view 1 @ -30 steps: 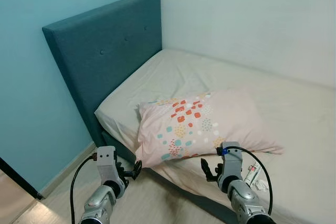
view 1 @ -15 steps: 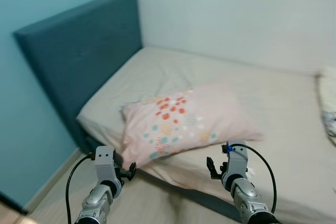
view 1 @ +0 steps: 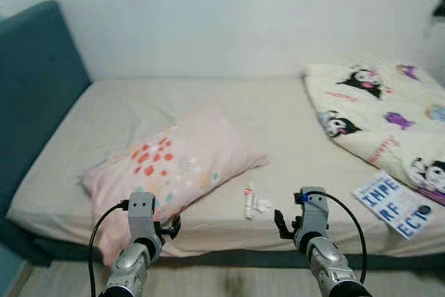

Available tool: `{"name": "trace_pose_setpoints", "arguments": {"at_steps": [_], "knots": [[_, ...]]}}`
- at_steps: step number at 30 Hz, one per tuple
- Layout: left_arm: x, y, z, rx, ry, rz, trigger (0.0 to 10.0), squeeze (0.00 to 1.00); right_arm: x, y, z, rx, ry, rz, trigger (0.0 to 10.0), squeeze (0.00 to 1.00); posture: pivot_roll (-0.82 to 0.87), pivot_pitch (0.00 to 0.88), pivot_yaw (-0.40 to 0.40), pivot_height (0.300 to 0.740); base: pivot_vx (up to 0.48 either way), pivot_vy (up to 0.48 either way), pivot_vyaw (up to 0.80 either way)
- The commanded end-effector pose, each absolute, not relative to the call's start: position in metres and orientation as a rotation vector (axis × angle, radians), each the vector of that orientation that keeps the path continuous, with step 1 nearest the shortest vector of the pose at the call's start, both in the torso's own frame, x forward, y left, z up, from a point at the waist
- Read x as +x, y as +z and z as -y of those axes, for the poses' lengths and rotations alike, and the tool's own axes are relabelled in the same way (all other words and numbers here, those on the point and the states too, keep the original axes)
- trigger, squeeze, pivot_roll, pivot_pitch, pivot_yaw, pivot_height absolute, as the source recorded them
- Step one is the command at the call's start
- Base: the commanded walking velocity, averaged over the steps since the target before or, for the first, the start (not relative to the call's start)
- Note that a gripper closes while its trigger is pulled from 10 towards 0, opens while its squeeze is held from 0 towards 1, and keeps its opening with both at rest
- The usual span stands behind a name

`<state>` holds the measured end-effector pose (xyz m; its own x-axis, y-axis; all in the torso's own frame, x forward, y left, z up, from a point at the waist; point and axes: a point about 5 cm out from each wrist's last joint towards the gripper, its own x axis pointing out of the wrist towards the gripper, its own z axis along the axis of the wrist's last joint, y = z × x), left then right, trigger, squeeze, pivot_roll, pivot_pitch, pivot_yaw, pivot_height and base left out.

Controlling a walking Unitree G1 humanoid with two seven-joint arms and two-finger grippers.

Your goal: Clean up the room

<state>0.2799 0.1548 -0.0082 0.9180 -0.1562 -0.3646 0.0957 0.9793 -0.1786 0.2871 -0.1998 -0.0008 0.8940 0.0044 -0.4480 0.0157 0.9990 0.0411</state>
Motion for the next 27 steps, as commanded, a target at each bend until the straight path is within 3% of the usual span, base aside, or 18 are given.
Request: {"name": "trace_pose_setpoints", "arguments": {"at_steps": [1,27], "knots": [[0.275,-0.014,-0.157,-0.148,-0.116,-0.426,10.0,0.0,0.288,-0.001,0.194,0.041,0.018,-0.474,10.0,0.0,-0.17,0.019,0.032,0.74,0.0,0.0,-0.73],[0.259,-0.027,-0.184,-0.058,0.059,-0.487,10.0,0.0,0.288,-0.003,0.185,0.005,0.087,-0.487,10.0,0.0,-0.17,0.014,0.022,0.74,0.0,0.0,-0.74]]}}
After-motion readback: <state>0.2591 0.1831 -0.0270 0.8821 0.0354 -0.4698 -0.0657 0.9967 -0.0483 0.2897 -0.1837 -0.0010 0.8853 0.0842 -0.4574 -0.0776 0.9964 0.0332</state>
